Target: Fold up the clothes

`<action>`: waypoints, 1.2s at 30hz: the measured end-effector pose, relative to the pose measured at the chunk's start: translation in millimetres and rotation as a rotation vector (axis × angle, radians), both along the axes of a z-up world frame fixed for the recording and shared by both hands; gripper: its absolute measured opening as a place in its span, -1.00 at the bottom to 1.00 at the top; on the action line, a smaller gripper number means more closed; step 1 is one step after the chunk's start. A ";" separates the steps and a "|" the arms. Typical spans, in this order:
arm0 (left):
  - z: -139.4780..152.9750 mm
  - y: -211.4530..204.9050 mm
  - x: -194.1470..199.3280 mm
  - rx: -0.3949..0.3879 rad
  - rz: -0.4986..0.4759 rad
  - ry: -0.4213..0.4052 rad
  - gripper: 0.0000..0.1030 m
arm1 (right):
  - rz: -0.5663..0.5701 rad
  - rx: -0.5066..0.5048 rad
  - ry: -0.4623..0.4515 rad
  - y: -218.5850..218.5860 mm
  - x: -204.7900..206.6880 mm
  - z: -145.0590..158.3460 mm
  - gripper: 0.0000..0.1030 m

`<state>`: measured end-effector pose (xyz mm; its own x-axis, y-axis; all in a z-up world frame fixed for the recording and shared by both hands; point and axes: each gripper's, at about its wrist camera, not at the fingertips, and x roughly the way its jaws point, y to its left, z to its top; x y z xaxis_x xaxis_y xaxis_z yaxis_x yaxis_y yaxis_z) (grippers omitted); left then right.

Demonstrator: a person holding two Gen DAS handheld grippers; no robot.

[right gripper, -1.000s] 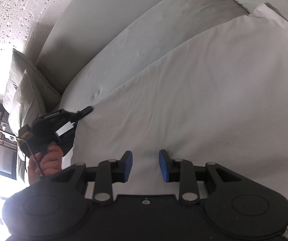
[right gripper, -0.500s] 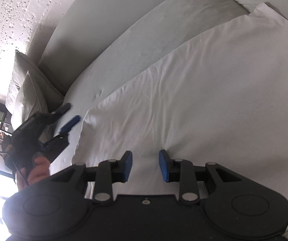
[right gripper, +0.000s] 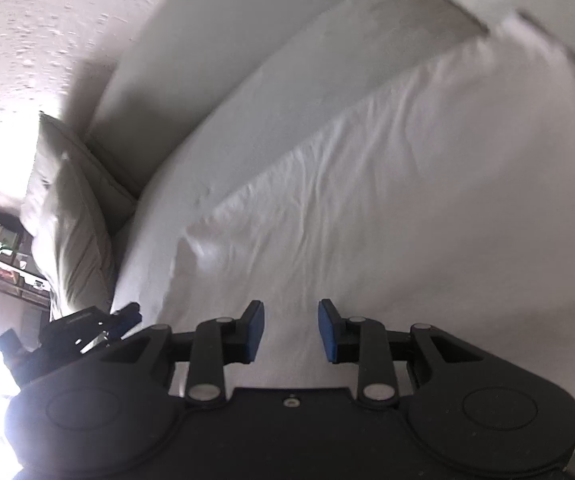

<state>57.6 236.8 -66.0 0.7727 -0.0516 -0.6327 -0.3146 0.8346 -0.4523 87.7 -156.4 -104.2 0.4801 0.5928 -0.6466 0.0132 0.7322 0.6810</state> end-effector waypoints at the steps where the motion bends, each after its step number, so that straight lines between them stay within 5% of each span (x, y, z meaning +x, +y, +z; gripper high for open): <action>1: 3.8 -14.9 1.4 0.015 -0.066 -0.026 -0.67 | -0.015 -0.009 -0.033 -8.2 -3.4 5.7 -0.43; 4: 3.2 -47.9 16.5 0.087 -0.228 0.006 -0.65 | -0.139 -0.063 -0.096 -44.8 -6.2 15.5 -0.44; 7: -6.7 -72.9 33.9 0.198 -0.261 0.125 -0.65 | -0.202 -0.179 -0.075 -80.2 8.6 3.5 -0.59; 9: -10.6 -73.1 32.2 0.270 -0.227 0.193 -0.64 | -0.253 -0.199 -0.019 -104.1 11.9 -10.0 -1.00; 13: -11.9 -67.6 20.6 0.418 -0.121 0.302 -0.63 | -0.414 -0.371 0.062 -141.5 -9.0 -13.5 -1.00; 16: -5.4 -72.7 4.1 0.518 -0.037 0.347 -0.67 | -0.398 -0.397 0.058 -142.5 -20.6 -4.8 -1.00; 18: 0.8 -70.9 -6.6 0.505 -0.015 0.332 -0.67 | -0.372 -0.448 0.028 -136.0 -29.9 3.8 -0.99; 20: 8.8 -68.1 -18.5 0.465 -0.002 0.281 -0.67 | -0.348 -0.488 -0.004 -130.1 -38.6 12.3 -0.71; 27: 23.3 -102.7 -22.1 0.390 -0.162 0.047 -0.66 | -0.288 -0.295 -0.157 -119.8 -35.4 33.3 -0.72; 36: -9.0 -175.7 57.5 0.386 -0.380 0.004 -0.60 | -0.203 0.000 -0.194 -68.4 37.3 13.3 -0.73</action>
